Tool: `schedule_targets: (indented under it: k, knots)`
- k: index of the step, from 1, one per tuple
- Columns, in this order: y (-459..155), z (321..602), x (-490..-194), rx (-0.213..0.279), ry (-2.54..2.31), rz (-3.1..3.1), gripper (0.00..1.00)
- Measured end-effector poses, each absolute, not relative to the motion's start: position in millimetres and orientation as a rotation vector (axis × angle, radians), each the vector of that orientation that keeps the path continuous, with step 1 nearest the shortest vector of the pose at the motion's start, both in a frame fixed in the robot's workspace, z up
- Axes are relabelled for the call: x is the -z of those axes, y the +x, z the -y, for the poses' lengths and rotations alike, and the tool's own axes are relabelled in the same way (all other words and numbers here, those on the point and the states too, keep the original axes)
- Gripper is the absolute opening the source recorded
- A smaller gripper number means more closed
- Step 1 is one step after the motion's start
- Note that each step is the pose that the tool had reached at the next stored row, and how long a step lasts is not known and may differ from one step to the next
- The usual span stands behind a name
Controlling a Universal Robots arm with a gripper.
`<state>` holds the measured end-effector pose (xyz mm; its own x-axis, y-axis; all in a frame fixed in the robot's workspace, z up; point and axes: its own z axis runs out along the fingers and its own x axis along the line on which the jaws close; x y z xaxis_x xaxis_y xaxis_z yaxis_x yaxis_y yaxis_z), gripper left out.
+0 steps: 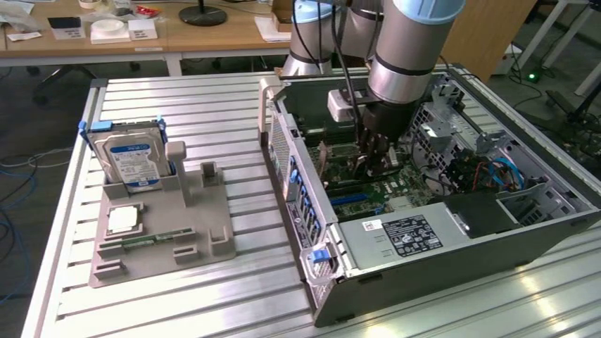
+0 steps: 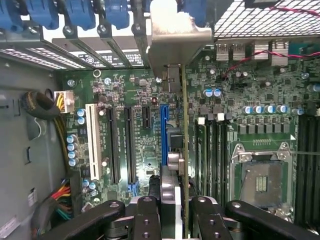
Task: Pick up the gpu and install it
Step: 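Insert the gpu into the slot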
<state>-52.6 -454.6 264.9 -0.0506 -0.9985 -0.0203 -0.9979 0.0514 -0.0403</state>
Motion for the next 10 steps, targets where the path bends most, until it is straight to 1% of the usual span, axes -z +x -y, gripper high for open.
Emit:
schedule_targets:
  k: [10]
  knots:
    - [-57, 459, -251, 0.023, -2.14, -2.242, 0.28]
